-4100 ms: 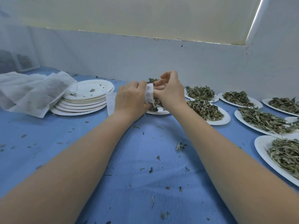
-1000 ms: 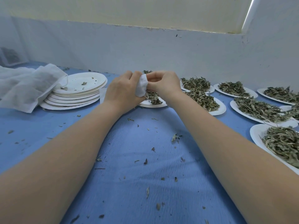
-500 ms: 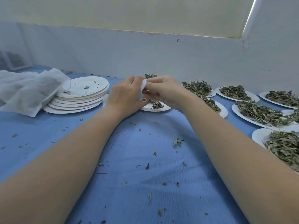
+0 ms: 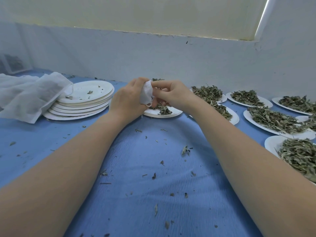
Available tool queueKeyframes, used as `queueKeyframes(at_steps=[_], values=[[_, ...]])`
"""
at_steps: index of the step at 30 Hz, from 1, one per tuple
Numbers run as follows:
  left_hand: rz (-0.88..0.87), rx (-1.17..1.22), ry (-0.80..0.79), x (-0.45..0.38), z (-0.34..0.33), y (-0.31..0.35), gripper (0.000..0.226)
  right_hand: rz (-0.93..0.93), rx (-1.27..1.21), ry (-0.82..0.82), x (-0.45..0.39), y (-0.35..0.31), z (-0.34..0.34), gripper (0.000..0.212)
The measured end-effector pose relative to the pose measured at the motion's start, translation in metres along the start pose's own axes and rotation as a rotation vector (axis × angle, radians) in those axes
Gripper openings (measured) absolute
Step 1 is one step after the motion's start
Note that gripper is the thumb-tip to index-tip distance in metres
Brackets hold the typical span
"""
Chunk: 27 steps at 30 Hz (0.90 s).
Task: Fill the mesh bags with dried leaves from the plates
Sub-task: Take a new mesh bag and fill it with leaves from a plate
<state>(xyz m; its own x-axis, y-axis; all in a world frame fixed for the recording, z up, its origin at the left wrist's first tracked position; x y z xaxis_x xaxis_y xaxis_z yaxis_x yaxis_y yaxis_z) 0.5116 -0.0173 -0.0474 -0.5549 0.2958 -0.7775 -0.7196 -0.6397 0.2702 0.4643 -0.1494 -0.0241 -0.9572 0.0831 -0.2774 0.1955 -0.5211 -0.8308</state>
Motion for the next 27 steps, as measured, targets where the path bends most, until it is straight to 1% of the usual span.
queueKeyframes(at_steps=[5,8,9,10,11,13,16,20,23,25,27], values=[[0.022,-0.010,-0.032,0.001,0.001,-0.001,0.048,0.047,0.117,0.067,0.003,-0.004,0.006,0.018],[0.077,0.022,-0.033,0.000,0.001,-0.003,0.047,0.042,0.088,-0.014,0.005,-0.005,0.009,0.020],[0.087,0.031,-0.035,-0.001,0.002,-0.004,0.049,0.059,0.100,-0.035,0.006,-0.006,0.007,0.022],[0.093,0.038,-0.038,-0.001,0.002,-0.004,0.049,0.087,0.123,-0.044,0.007,-0.006,0.006,0.019],[0.097,0.042,-0.040,-0.001,0.002,-0.004,0.049,0.116,0.136,-0.036,0.007,-0.007,0.004,0.015],[0.099,0.038,-0.040,-0.001,0.001,-0.005,0.047,0.160,0.136,0.030,0.007,-0.006,0.003,0.017],[0.091,-0.041,-0.029,-0.003,0.001,-0.005,0.047,0.165,0.057,0.112,0.006,-0.004,0.004,0.014],[0.063,-0.207,0.025,-0.008,0.001,-0.001,0.041,0.170,-0.103,0.077,0.005,0.000,0.002,0.012],[0.056,-0.306,0.015,-0.009,0.000,-0.002,0.037,0.155,-0.097,0.041,0.004,0.003,0.000,0.006],[0.051,-0.387,-0.011,-0.008,0.002,-0.006,0.035,0.144,-0.109,0.019,0.003,0.005,0.000,0.022],[0.019,-0.476,-0.047,-0.007,0.003,-0.008,0.036,0.083,-0.117,0.079,0.000,0.008,0.003,0.032]])
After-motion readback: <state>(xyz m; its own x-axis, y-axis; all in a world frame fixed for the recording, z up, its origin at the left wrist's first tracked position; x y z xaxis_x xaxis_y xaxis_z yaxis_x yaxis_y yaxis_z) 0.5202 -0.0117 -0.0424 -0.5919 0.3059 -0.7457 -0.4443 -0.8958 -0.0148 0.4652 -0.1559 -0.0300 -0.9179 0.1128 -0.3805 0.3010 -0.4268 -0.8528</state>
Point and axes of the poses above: each hand's wrist, its own x-axis away from the middle knuckle, its own z-axis out of the back of the hand, y = z × x, the point moved 3 cm from there along -x, towards the middle knuckle, and after that the axes turned 4 degrees about y, right-handed, at the moved point
